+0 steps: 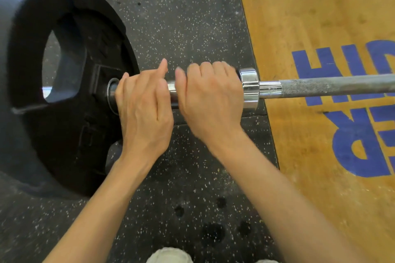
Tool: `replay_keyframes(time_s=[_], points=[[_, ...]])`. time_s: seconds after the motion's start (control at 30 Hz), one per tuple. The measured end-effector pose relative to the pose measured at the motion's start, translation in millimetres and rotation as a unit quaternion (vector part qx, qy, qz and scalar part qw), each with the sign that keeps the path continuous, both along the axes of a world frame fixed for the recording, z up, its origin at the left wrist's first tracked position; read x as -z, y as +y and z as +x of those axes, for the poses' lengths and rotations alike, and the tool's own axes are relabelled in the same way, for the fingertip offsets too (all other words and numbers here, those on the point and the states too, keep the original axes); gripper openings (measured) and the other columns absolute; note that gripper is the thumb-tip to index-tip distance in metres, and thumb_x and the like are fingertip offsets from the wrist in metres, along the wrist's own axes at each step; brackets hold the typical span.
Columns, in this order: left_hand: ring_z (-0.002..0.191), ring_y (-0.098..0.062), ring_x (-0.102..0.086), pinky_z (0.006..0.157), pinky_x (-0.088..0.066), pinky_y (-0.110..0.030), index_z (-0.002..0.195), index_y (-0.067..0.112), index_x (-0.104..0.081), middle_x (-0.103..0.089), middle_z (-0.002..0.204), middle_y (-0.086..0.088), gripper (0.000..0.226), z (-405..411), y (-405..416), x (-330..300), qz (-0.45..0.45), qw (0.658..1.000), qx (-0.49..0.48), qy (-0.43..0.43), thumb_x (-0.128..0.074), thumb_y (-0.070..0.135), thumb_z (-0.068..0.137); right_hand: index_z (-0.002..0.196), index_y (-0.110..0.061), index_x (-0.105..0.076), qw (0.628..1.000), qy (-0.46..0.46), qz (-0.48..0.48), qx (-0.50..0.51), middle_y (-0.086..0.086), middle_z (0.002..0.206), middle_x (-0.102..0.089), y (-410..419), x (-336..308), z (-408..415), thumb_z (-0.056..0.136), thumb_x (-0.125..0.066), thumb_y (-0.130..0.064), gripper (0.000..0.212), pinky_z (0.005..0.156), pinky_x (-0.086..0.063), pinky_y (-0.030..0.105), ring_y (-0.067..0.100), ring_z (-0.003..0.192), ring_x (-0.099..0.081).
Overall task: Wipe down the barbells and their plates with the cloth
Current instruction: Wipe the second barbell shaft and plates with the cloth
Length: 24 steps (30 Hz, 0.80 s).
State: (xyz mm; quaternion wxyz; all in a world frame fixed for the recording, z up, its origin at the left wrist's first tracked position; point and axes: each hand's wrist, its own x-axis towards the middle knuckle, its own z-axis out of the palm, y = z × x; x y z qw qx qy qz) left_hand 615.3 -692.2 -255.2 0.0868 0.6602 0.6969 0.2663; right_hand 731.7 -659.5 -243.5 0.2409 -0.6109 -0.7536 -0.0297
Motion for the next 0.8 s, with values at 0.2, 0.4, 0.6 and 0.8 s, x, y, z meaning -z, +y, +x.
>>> replay_keyframes(time_s=[0.2, 0.4, 0.6, 0.8], points=[[0.123, -0.015, -0.048, 0.123, -0.006, -0.031, 0.148, 0.016, -0.048, -0.061, 0.124, 0.004, 0.052, 2.8, -6.7, -0.7, -0.011, 1.0, -0.012, -0.016, -0.017, 0.026, 0.107, 0.11, -0.016, -0.062, 0.934, -0.079, -0.332, -0.107, 0.012, 0.108, -0.065, 46.8, -34.1, 9.4, 0.104, -0.037, -0.024, 0.028, 0.075, -0.035, 0.038, 0.035, 0.09, -0.056], [0.127, -0.017, -0.047, 0.122, -0.004, -0.032, 0.145, 0.017, -0.051, -0.06, 0.13, 0.003, 0.054, 8.4, -23.4, 0.7, 0.002, 1.0, -0.027, -0.01, -0.017, 0.028, 0.105, 0.142, -0.005, -0.054, 0.996, 0.036, -0.063, -0.056, 0.013, 0.146, -0.053, -68.4, 26.4, 16.5, 0.105, -0.041, -0.026, 0.045, 0.126, -0.014, 0.042, 0.03, 0.142, -0.04], [0.124, -0.018, -0.048, 0.122, -0.007, -0.032, 0.145, 0.015, -0.051, -0.061, 0.126, 0.001, 0.051, 9.4, -30.2, 2.2, 0.012, 1.0, -0.025, -0.007, -0.021, 0.024, 0.105, 0.087, -0.013, -0.064, 0.984, -0.05, -0.17, -0.025, 0.014, 0.092, -0.069, -12.6, -15.4, 3.1, 0.108, -0.035, -0.03, 0.04, 0.078, -0.041, 0.041, 0.035, 0.089, -0.064], [0.121, -0.021, -0.05, 0.123, -0.011, -0.036, 0.146, 0.013, -0.05, -0.062, 0.123, 0.0, 0.053, 6.9, -27.9, 0.2, 0.005, 1.0, -0.013, 0.005, -0.021, 0.024, 0.103, 0.114, -0.016, -0.064, 0.887, -0.074, -0.452, -0.063, 0.011, 0.128, -0.063, 43.4, -31.1, 3.8, 0.107, -0.019, -0.04, 0.051, 0.085, -0.037, 0.039, 0.029, 0.105, -0.055]])
